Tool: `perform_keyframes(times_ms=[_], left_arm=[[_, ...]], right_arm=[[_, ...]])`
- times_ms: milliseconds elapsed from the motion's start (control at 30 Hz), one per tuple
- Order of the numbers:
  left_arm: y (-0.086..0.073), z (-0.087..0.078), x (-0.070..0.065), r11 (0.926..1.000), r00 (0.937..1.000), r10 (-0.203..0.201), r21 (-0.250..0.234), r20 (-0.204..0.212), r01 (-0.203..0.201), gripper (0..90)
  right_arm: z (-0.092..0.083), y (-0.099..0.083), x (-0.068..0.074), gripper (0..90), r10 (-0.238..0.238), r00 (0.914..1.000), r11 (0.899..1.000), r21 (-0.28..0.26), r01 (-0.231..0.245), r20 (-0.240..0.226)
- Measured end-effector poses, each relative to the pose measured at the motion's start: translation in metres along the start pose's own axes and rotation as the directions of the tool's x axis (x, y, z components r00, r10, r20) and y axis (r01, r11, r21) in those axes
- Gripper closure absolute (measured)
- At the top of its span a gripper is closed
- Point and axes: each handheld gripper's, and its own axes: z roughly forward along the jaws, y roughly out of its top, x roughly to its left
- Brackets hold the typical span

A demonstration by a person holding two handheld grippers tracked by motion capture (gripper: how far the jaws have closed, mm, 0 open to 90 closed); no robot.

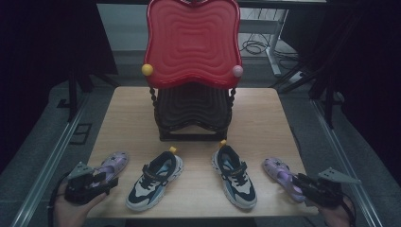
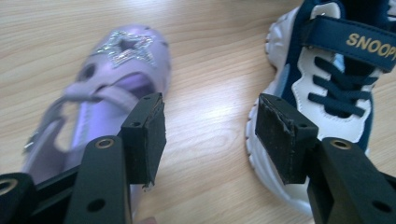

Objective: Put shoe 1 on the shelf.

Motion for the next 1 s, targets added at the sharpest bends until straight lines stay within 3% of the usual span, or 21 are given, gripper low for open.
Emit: perform_keyframes(times_ms=[133, 367, 567, 1000], left_arm=[[-0.003, -0.009, 0.008, 0.9998, 0.9996, -0.014, -0.013, -0.023, 0.014, 45.6], [-0.010, -0.011, 0.021, 0.9992, 0.9966, -0.027, 0.028, -0.077, 0.030, 52.6], [-0.013, -0.003, 0.026, 0.9953, 0.9974, -0.014, 0.095, -0.070, 0.020, 61.2], [-0.017, 0.007, 0.028, 0.9934, 0.9988, -0.018, 0.113, -0.045, 0.023, 69.3]], right_arm=[[0.000, 0.001, 0.002, 66.0, -0.009, 0.9999, 1.000, -0.002, 0.009, -0.007], [-0.002, 0.000, 0.004, 66.0, -0.012, 0.9998, 1.000, -0.001, 0.012, -0.013], [-0.002, -0.004, 0.004, 65.9, -0.011, 0.9998, 1.000, 0.016, 0.011, -0.017], [0.007, -0.010, 0.004, 65.9, -0.019, 0.9974, 0.996, 0.089, 0.026, -0.069]])
